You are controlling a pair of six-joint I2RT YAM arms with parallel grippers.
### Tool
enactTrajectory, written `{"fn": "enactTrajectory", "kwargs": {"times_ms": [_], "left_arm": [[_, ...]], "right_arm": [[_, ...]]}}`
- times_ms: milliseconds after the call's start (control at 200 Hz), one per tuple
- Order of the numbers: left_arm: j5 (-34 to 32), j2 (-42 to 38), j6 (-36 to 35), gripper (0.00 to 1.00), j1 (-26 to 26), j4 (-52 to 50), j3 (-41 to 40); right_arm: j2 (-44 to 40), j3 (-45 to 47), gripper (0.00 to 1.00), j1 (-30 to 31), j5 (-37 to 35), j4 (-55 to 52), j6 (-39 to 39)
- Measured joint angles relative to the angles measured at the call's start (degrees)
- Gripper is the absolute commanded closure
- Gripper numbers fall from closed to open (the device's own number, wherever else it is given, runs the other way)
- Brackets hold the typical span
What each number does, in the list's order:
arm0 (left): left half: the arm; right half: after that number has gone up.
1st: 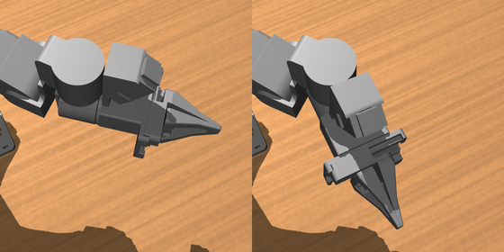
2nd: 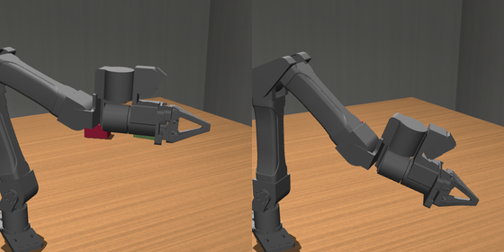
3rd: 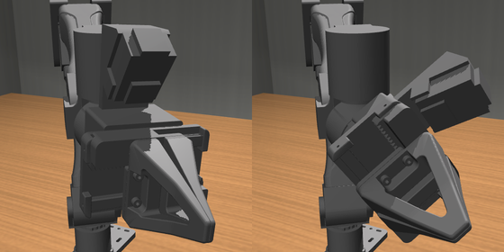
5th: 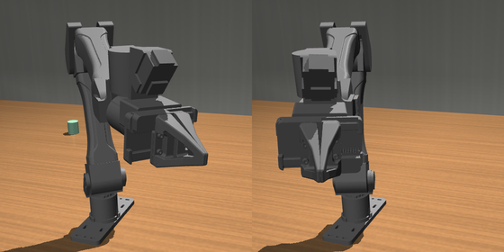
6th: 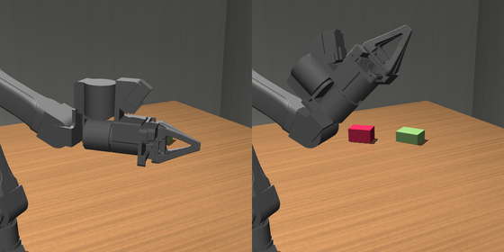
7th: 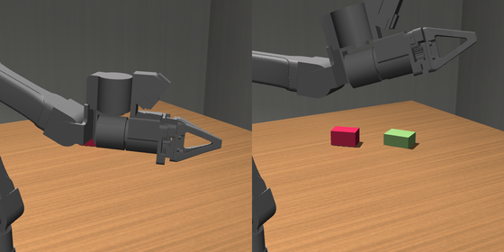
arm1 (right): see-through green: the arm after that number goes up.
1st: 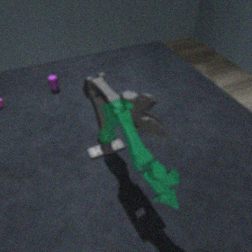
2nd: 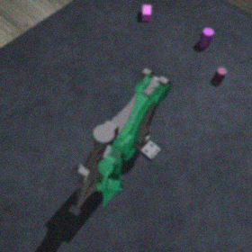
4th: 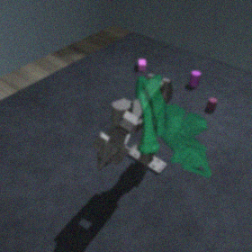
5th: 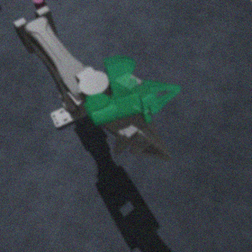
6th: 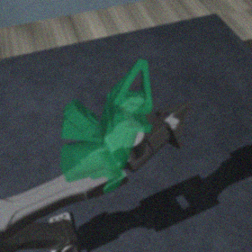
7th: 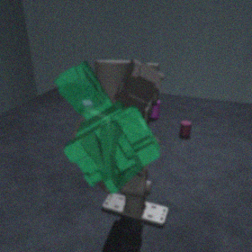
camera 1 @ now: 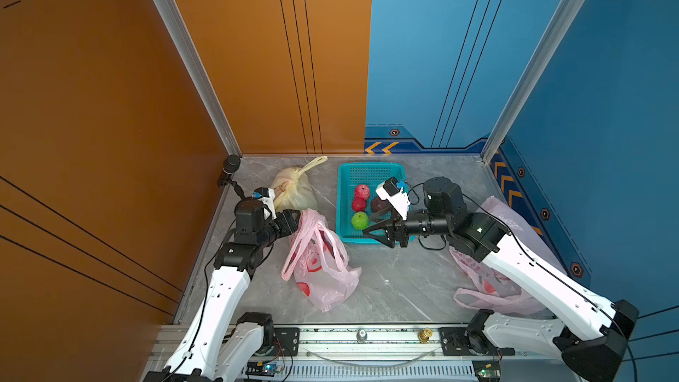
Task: Untie the knot of a plastic bag & take out the apple
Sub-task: Untie the plastic bag at the center of the board.
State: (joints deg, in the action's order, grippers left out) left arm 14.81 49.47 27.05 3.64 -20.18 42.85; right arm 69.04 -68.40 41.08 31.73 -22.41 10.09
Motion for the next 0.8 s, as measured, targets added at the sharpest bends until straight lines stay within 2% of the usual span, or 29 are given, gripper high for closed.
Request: {"fn": "enactTrajectory", "kwargs": {"times_ms": [95,285,436,621,726,801], "left_arm": [[-0.46,-2.34,0.02,0.42,-0.11,-2.47,1.62],[0.9,-5.79,0.52,0.41,2.36,-7.04,3.72],[0.98,-7.19,2.14,0.41,10.67,-11.28,3.08],[-4.68,-7.5,3.91,0.4,22.49,-17.2,2.47],[-7.67,-7.43,4.57,0.4,25.57,-19.61,2.4],[-9.4,-7.28,5.46,0.39,26.95,-20.48,1.81]], "right_arm": [[5.05,0.02,0.38,-0.59,-3.61,0.2,3.04],[16.94,-0.76,0.36,1.07,-2.82,0.13,6.8],[22.4,-4.5,0.35,4.94,-0.31,0.15,8.02],[24.65,-8.15,0.36,8.0,1.27,0.57,8.22],[25.99,-8.79,0.37,8.5,1.25,0.57,8.39],[27.3,-9.31,0.43,8.87,0.96,0.31,8.37]]}}
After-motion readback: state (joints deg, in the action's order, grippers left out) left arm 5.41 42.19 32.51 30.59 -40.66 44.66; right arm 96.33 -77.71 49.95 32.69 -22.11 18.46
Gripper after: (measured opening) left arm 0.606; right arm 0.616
